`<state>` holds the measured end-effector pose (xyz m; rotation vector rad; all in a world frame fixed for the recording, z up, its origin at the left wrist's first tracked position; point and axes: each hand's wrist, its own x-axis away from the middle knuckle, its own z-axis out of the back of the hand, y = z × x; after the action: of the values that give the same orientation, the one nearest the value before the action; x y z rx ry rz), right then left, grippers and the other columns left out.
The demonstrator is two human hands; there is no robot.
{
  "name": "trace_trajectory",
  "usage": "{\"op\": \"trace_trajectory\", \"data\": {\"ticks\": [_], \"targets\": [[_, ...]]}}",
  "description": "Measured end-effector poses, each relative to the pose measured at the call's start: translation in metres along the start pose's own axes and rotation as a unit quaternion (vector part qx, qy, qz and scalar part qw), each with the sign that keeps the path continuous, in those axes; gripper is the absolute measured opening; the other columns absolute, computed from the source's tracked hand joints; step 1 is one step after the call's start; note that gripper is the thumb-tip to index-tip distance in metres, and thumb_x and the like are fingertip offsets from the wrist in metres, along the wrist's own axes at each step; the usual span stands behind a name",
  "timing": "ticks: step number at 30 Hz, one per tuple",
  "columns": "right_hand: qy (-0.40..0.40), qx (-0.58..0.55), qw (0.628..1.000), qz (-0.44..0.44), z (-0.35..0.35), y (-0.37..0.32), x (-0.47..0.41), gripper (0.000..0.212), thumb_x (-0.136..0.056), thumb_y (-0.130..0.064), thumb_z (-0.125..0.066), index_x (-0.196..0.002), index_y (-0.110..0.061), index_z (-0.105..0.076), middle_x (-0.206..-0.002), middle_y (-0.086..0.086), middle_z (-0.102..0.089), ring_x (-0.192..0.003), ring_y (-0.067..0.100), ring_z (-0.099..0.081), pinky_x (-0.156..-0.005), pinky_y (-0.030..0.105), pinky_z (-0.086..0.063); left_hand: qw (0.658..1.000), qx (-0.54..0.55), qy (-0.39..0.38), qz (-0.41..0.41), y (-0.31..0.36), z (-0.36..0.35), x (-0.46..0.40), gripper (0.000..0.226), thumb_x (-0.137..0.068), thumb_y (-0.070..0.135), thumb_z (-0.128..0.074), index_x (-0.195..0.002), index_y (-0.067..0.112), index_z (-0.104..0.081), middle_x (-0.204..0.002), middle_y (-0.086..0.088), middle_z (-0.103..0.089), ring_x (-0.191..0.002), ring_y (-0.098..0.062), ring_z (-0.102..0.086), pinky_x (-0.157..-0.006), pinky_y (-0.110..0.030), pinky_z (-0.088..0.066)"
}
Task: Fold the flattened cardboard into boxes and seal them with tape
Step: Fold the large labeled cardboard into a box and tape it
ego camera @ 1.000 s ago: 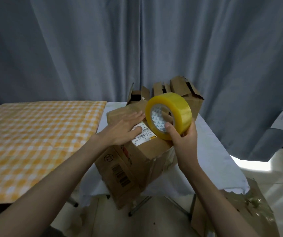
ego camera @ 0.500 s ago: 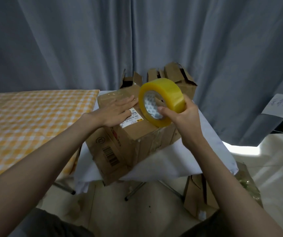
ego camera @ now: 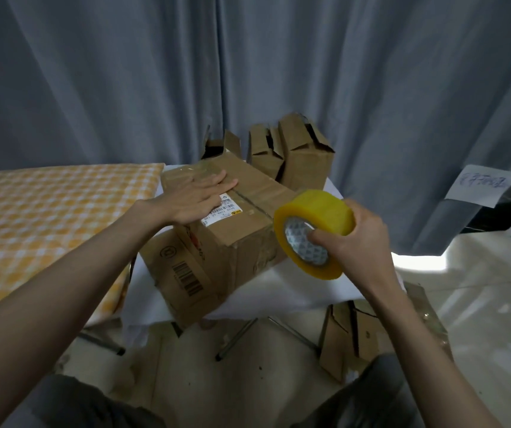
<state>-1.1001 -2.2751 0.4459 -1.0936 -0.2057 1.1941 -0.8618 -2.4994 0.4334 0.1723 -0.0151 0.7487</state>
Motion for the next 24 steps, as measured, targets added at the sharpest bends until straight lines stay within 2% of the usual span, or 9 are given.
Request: {"op": "trace_trajectory", "data": {"ticks": [4, 8, 10, 14, 16, 19, 21, 24], "targets": [[0.002, 0.042, 0.999, 0.007, 0.008, 0.008, 0.011, 0.034, -0.070, -0.014, -0.083, -0.089, -0.023, -0.057, -0.072, -0.019, -0.049, -0.066, 0.004, -0.049, -0.058, 0.011, -0.034, 1.000, -0.008, 0.004, 0.003, 0.001, 0.000, -0.001, 0.061, -0.095, 0.043, -0.011, -0.156, 0.041, -0.001, -0.165, 0.005, 0.008, -0.152, -0.011, 0.003, -0.122, -0.042, 0.005], [-0.007, 0.051, 0.999, -0.015, 0.006, 0.025, 0.021, 0.037, -0.063, -0.025, -0.085, -0.089, -0.010, -0.062, -0.068, -0.019, -0.049, -0.063, -0.002, -0.050, -0.052, 0.011, -0.033, 1.000, -0.006, 0.011, 0.003, 0.003, 0.000, 0.000, 0.055, -0.102, 0.037, -0.014, -0.156, 0.040, -0.002, -0.165, 0.006, 0.007, -0.152, -0.011, 0.001, -0.121, -0.039, 0.005], [0.001, 0.038, 0.999, -0.016, 0.003, 0.028, 0.023, 0.034, -0.061, -0.034, -0.079, -0.084, -0.016, -0.060, -0.069, -0.018, -0.052, -0.066, -0.003, -0.053, -0.052, 0.010, -0.035, 1.000, 0.000, 0.010, 0.007, 0.003, 0.000, 0.002, 0.062, -0.094, 0.042, -0.011, -0.155, 0.042, -0.003, -0.165, 0.007, 0.007, -0.152, -0.010, 0.001, -0.121, -0.039, 0.005], [-0.008, 0.021, 1.000, -0.022, -0.005, 0.038, 0.029, 0.035, -0.073, -0.015, -0.083, -0.090, -0.025, -0.053, -0.075, -0.023, -0.049, -0.068, -0.001, -0.050, -0.057, 0.005, -0.037, 1.000, 0.010, 0.006, 0.009, 0.003, -0.001, 0.001, 0.065, -0.091, 0.045, -0.010, -0.155, 0.044, -0.003, -0.165, 0.008, 0.007, -0.152, -0.009, 0.001, -0.121, -0.039, 0.006], [-0.025, 0.009, 0.999, -0.032, -0.014, 0.048, 0.032, 0.036, -0.074, -0.015, -0.083, -0.092, -0.026, -0.054, -0.077, -0.022, -0.051, -0.070, 0.001, -0.053, -0.058, 0.004, -0.038, 1.000, 0.012, 0.008, 0.009, 0.004, 0.000, 0.001, 0.064, -0.091, 0.045, -0.009, -0.155, 0.044, -0.002, -0.165, 0.009, 0.008, -0.152, -0.008, 0.002, -0.122, -0.041, 0.005], [-0.036, -0.004, 0.999, -0.041, -0.032, 0.064, 0.035, 0.039, -0.075, -0.019, -0.083, -0.096, -0.028, -0.052, -0.083, -0.023, -0.052, -0.075, -0.002, -0.052, -0.062, 0.010, -0.040, 1.000, 0.019, -0.004, 0.013, 0.003, 0.005, 0.001, 0.065, -0.090, 0.047, -0.009, -0.154, 0.046, -0.001, -0.164, 0.010, 0.009, -0.151, -0.007, 0.002, -0.123, -0.042, 0.005], [-0.043, -0.014, 0.998, -0.047, -0.044, 0.069, 0.033, 0.039, -0.075, -0.019, -0.083, -0.098, -0.026, -0.052, -0.084, -0.021, -0.052, -0.076, 0.002, -0.052, -0.065, 0.022, -0.045, 1.000, 0.013, -0.007, 0.025, 0.005, 0.009, 0.002, 0.065, -0.090, 0.050, -0.010, -0.154, 0.045, 0.000, -0.164, 0.011, 0.009, -0.152, -0.008, 0.002, -0.124, -0.040, 0.003], [-0.041, -0.025, 0.998, -0.032, -0.058, 0.071, 0.029, 0.043, -0.075, -0.016, -0.083, -0.101, -0.026, -0.050, -0.086, -0.024, -0.051, -0.077, -0.002, -0.050, -0.063, 0.007, -0.039, 0.998, -0.001, 0.030, 0.047, 0.019, 0.008, 0.003, 0.058, -0.103, 0.046, -0.021, -0.158, 0.033, -0.007, -0.165, 0.007, 0.006, -0.152, -0.011, 0.000, -0.124, -0.039, -0.001]]}}
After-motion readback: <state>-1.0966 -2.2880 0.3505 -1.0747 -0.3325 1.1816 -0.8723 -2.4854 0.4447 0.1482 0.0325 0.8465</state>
